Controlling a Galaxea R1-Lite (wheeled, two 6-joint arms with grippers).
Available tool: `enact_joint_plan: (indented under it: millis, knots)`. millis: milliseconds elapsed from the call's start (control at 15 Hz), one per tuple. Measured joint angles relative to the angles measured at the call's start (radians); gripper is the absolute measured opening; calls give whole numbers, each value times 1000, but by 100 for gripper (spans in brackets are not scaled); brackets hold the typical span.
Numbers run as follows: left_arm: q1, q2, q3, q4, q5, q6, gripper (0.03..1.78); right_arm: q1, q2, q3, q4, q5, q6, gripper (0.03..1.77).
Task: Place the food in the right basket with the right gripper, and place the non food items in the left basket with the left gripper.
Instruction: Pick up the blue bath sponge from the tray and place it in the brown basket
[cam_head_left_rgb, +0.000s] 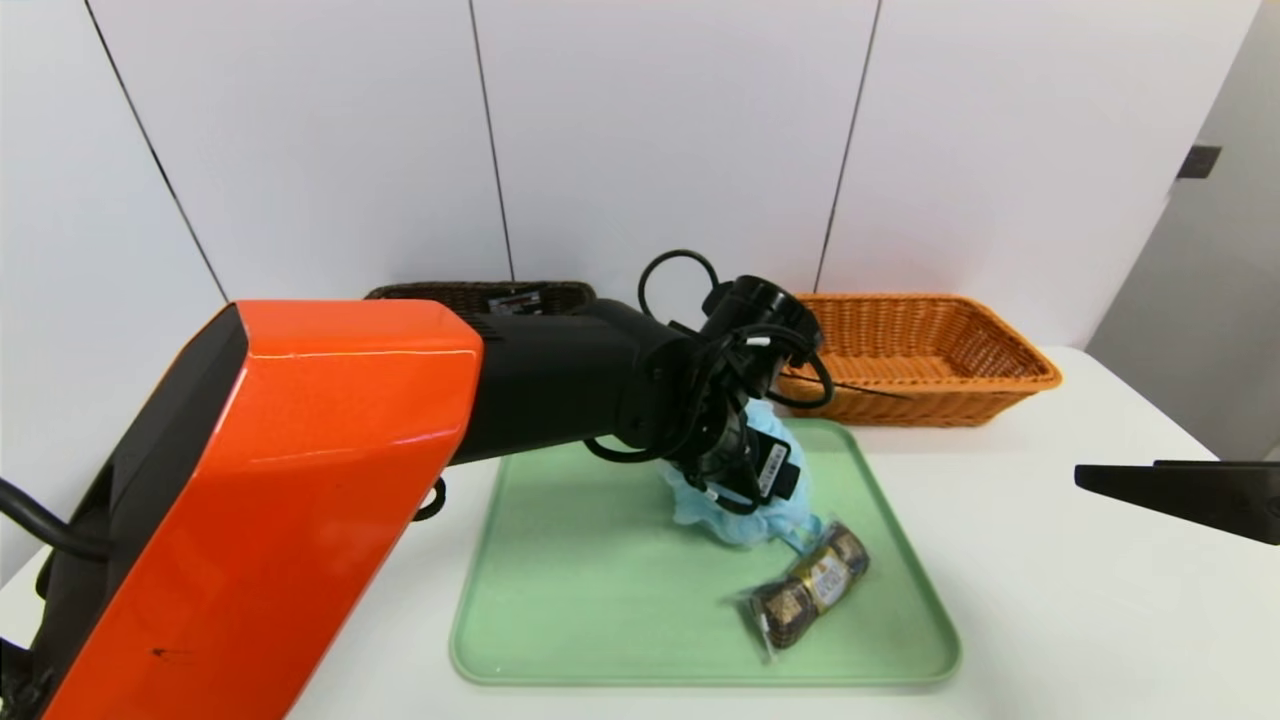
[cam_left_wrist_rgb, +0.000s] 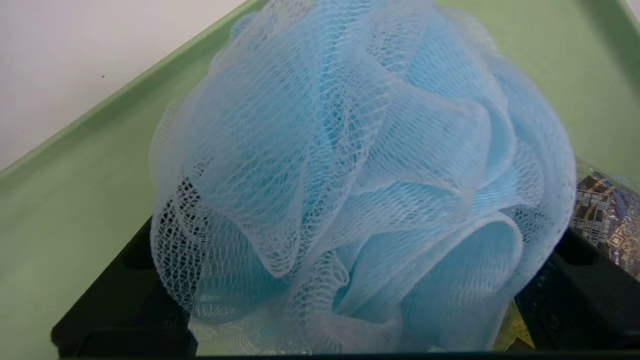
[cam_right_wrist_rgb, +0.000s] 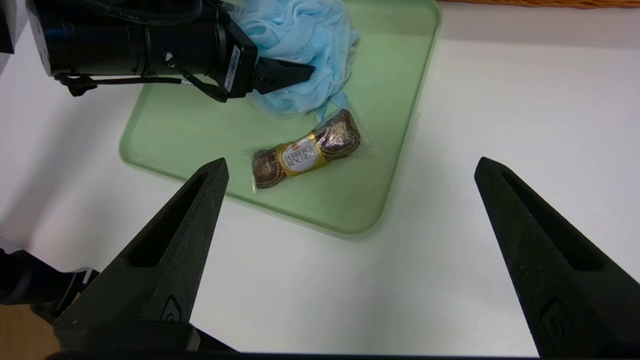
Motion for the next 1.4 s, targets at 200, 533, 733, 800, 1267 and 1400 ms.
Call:
enact_joint_plan:
  millis: [200,533,733,800,1267,1400]
  knots:
    - [1,10,0,0,-1,-4,161,-1,-2,1,1,0,0,170]
    - [3,-2,0,1,3,-9,93,-7,-6,6,0,5,1,170]
    - [8,-25,0,3,3,-9,59,-10,-11,7,0,5,0,170]
    - [10,-36,0,4,3,-6,44,-10,-12,7,0,5,0,170]
    - [27,-145,4,15,3,-4,34,-10,-19,8,0,8,-1,170]
    - [37,-196,4,25,3,-3,34,-10,-22,8,0,9,-1,170]
